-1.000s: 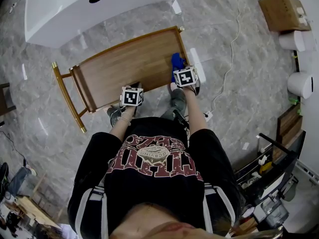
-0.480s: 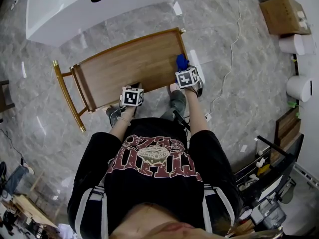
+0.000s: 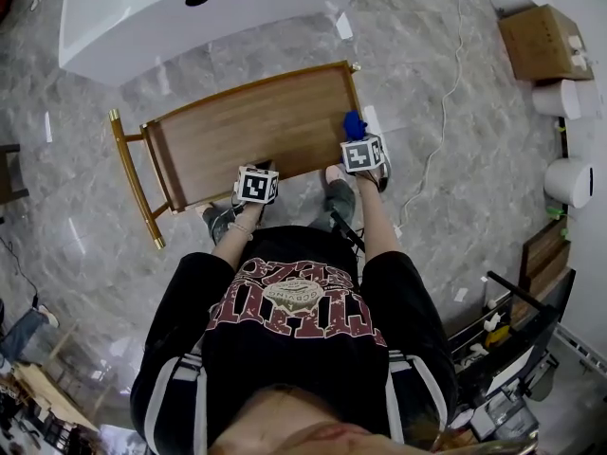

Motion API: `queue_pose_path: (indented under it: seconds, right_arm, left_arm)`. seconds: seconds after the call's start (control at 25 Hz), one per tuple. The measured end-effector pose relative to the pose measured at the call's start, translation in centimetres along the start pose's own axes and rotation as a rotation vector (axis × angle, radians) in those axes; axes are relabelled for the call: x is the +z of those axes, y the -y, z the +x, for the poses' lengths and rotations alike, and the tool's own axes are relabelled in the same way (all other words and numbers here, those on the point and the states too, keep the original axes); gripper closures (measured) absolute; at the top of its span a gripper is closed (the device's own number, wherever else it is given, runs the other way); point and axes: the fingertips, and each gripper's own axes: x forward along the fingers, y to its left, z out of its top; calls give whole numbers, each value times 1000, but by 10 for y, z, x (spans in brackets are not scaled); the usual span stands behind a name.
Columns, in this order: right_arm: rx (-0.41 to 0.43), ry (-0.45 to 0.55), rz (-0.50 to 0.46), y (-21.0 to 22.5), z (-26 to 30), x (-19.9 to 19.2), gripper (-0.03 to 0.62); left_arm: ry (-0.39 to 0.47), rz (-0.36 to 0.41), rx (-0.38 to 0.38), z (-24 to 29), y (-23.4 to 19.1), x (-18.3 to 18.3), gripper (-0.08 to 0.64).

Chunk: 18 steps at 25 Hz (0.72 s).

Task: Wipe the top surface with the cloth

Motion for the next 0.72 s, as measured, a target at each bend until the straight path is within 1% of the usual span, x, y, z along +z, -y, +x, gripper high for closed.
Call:
queue_pose_path:
  seconds: [0.2, 0.32, 0.48, 0.64, 0.72]
  right_arm:
    - [5, 8, 53, -1, -2, 2, 503]
    - [32, 31, 87, -6, -2, 7, 503]
    - [45, 39, 69, -13, -8, 11, 503]
    - [75, 56, 47, -28, -12, 23, 503]
    - [105, 78, 45, -41, -13, 31, 503]
  left_arm:
    - [1, -83, -18, -4, -5, 5, 512]
    - [17, -107, -12, -10, -13, 6, 512]
    - [32, -111, -1, -17, -13, 4, 512]
    - [65, -163, 1, -23, -15, 9, 512]
    - [81, -171, 4, -28, -15, 13, 512]
